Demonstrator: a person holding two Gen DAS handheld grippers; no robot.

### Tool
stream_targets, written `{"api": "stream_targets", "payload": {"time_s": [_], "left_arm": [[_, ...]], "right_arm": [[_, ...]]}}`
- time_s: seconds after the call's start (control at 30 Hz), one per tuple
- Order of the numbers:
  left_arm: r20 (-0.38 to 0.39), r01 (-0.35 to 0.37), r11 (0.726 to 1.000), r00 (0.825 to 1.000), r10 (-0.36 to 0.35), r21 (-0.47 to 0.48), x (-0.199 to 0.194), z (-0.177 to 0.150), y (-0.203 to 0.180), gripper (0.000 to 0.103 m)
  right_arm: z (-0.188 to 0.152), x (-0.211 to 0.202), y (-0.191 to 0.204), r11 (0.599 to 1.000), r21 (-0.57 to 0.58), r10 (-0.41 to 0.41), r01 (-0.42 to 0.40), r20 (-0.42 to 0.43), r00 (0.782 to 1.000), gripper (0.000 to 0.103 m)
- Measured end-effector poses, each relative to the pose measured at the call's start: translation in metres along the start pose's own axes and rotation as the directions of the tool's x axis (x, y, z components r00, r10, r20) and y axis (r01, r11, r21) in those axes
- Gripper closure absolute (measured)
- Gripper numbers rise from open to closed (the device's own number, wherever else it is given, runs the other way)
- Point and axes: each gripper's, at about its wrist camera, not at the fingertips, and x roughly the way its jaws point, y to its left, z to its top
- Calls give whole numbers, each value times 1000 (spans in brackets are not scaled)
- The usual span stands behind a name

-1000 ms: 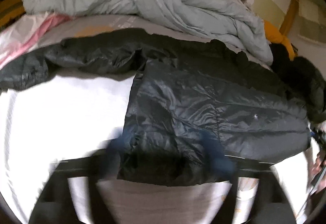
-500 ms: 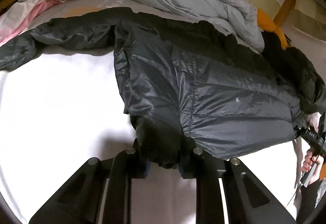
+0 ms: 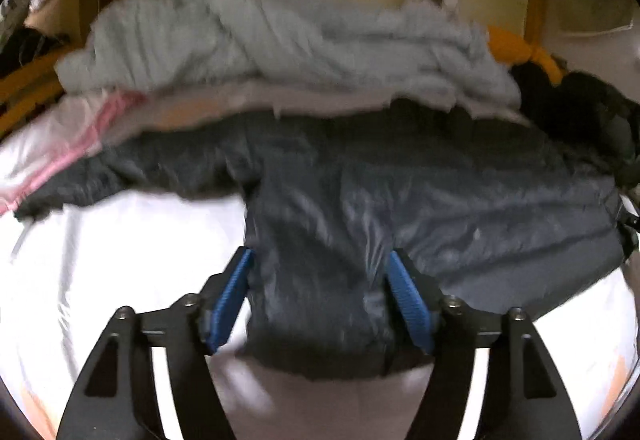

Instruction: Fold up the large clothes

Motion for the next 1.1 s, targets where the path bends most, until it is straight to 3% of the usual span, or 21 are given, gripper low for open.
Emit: {"api": "stream_targets", "payload": {"time_s": [0.03,0.07,0.17,0.27,0.37,0.43,0.5,0.53,0.6,0.7,0.83,1.1], "left_arm": [[44,-5,1000,999,4,11,-7,3,-1,27],[92,-6,1000,996,4,22,-14,6,-3,23],[172,28,999,984,-36,47,-25,13,-10,21],[155,59,995,985,-70,75,-17,16,-23,19],[86,65,993,994,-74,103,8,13,-35,19],[40,43,992,998,-48,122,29,8,-38,19],[-35,5,995,999,-1,101,50,4,-35,19],[-72,7,997,997,-2,74,58,5,-30,19],[-106,-12,1000,994,14,22,65,6,-20,18],[-168,-12,1000,986,12,2,78,5,-17,16],[-190,-36,999,981,39,20,82,3,-21,13],[-131,-26,1000,991,27,12,67,2,-18,13]], "right_arm": [[3,-6,1,1000,-2,-23,23,39,999,35],[5,-14,0,999,2,-39,39,90,995,29],[9,-36,2,1000,9,-22,20,207,978,24],[10,-42,11,997,-31,82,-76,246,966,13],[12,-25,34,978,-102,198,-184,149,969,13],[9,-9,53,973,-158,187,-170,96,978,13],[7,18,68,972,-206,119,-111,25,993,13],[6,32,69,975,-197,100,-100,-13,995,13],[3,53,60,983,-108,142,-149,-74,987,13],[5,60,59,984,-118,125,-135,-84,989,13],[-1,64,73,980,-185,60,-71,-62,996,12],[-8,57,68,982,-173,66,-71,-38,997,12]]}}
